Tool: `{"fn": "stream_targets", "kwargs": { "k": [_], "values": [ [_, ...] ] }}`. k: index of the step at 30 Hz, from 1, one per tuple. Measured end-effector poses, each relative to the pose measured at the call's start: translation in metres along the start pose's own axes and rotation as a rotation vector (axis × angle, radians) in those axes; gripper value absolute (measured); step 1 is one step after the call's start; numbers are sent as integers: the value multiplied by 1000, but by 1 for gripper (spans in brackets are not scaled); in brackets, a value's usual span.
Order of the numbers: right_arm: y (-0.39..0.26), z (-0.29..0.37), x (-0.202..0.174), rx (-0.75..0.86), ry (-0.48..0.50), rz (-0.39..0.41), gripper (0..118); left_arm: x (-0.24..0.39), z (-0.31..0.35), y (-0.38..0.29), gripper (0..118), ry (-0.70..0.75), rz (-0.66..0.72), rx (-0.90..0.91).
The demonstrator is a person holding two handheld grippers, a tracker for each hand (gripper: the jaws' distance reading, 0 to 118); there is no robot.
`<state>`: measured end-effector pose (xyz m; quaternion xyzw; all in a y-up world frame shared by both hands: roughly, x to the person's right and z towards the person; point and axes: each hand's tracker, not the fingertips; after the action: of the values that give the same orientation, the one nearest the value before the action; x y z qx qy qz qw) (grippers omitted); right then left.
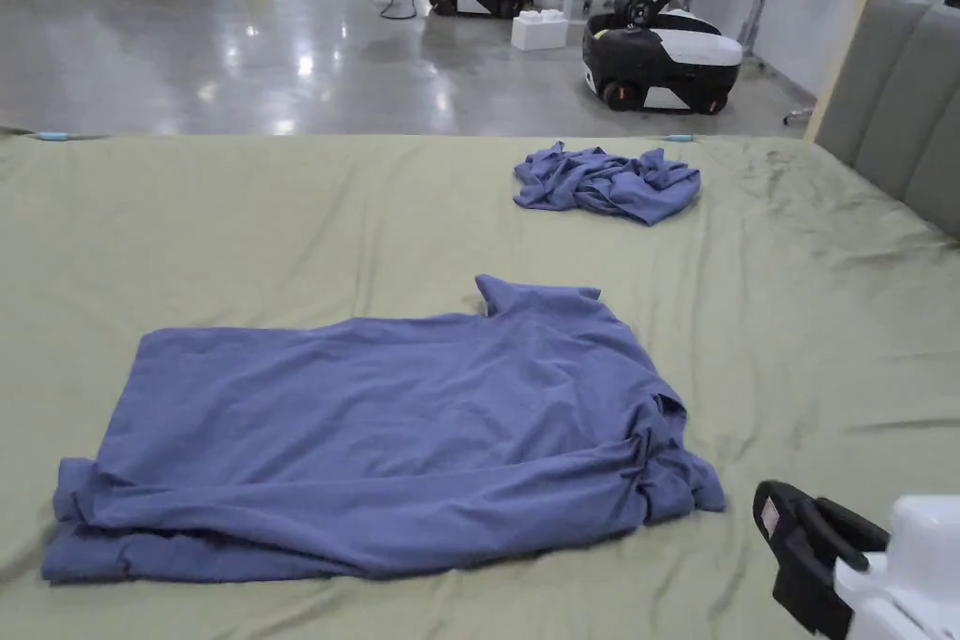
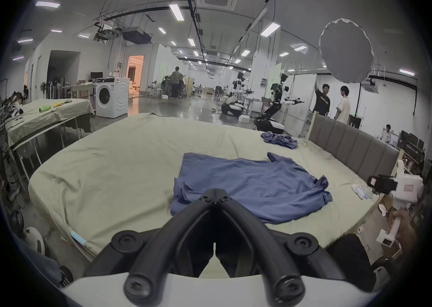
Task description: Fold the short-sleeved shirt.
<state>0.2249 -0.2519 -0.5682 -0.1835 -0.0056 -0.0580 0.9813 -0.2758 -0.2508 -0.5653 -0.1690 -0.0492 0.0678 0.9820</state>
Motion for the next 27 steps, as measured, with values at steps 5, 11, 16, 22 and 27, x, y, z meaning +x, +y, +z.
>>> {"fn": "stream_targets", "kwargs": {
  "k": [5, 11, 16, 22, 27],
  "values": [
    [-12, -161, 55, -374, -109, -56, 97, 9, -6, -4, 0, -31, 18, -36],
    [-47, -236, 73, -551, -58, -106, 85, 14, -4, 0, 0, -26, 10, -28],
    [-45, -224, 72, -505, 12, -140, 20, -12, -26, 2, 0, -3, 64, -76],
    [-29, -183, 55, -438, 26, -129, 19, -75, -118, 13, 96, 42, 260, -277],
    [-22, -157, 39, -421, 24, -104, 19, -106, -196, -16, 96, 85, 270, -563]
  ]
}}
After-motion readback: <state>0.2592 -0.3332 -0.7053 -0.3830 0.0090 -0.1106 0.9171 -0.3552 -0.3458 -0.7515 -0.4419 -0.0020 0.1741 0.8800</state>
